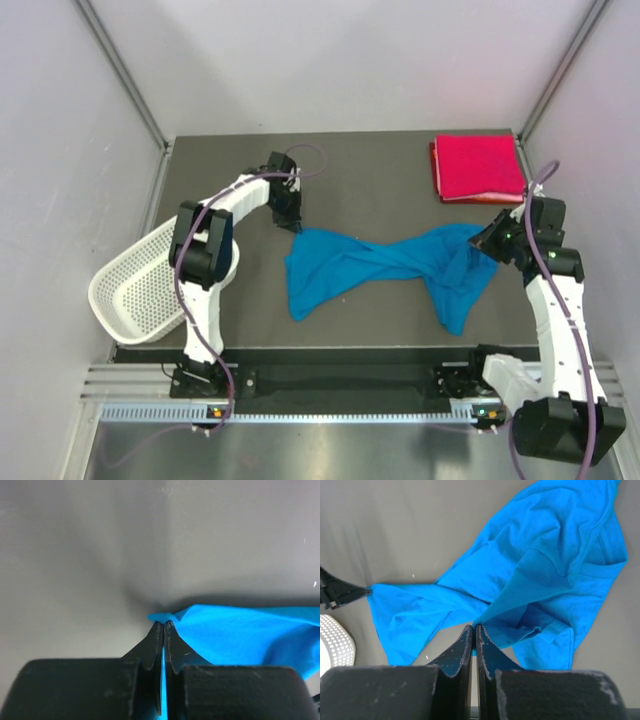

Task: Fold and stack the t-shirts
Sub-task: Flatten the tshirt out

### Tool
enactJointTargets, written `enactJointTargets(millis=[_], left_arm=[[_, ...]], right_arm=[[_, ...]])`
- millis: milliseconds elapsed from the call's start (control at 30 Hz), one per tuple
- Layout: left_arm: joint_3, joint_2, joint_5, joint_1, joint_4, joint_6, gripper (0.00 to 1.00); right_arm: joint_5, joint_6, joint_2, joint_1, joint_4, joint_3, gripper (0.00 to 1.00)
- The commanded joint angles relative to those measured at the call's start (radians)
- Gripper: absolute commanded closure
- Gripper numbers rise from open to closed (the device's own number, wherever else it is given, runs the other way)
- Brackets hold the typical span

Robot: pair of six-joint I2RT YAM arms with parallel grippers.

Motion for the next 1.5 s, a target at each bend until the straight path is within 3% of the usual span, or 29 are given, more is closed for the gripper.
enactJointTargets(millis=[0,167,300,367,400,500,567,767,933,1067,1233,1333,1467], left_arm=[[0.163,-0.082,-0.096,-0.002,-0.115,-0.005,1.0],[0.388,-0.211,-0.159,-0.002,-0.171,-0.037,1.0],[0.529,-0.326,-0.26,-0.002,-0.169,-0.077,1.0],[0.558,-0.408,-0.338,-0.002,-0.162,-0.083,1.0],[0.563,-0.44,-0.358,-0.002,-0.149,-0.091,1.0],[0.516,-0.585,-0.405,-0.002,-0.091,-0.114,1.0],[0.458,-0.713,-0.389,-0.002,-0.053,-0.129,1.0],[0.175,-1.033,-0.19,-0.002,0.078,-0.228,1.0],[0.086,-1.196,-0.044,-0.002,0.113,-0.341,1.0],[0.109,-1.244,0.014,-0.002,0.087,-0.375,1.0],[0.238,-1.206,-0.036,-0.002,0.024,-0.34,1.0],[0.242,-1.14,-0.104,-0.002,0.007,-0.285,1.0],[0.157,-1.026,-0.223,-0.002,0.012,-0.213,1.0]], right_arm=[[0.008,0.038,0.038,-0.001,0.058,0.093,1.0],[0.083,0.053,0.211,0.005,-0.019,0.384,1.0],[0.167,0.029,0.369,0.002,-0.224,0.878,1.0],[0.201,0.023,0.449,-0.007,-0.292,1.053,1.0],[0.212,0.024,0.469,-0.011,-0.359,1.219,1.0],[0.218,0.02,0.522,-0.02,-0.435,1.453,1.0],[0.201,0.014,0.464,-0.021,-0.426,1.462,1.0],[0.232,0.029,0.123,-0.023,-0.331,1.189,1.0],[0.177,0.063,-0.027,-0.021,-0.379,1.225,1.0],[0.178,0.09,-0.092,-0.017,-0.442,1.355,1.0],[0.206,0.123,-0.085,0.023,-0.372,1.353,1.0],[0.201,0.078,-0.017,0.026,-0.288,1.324,1.0],[0.124,0.029,0.101,0.026,-0.098,1.131,1.0]])
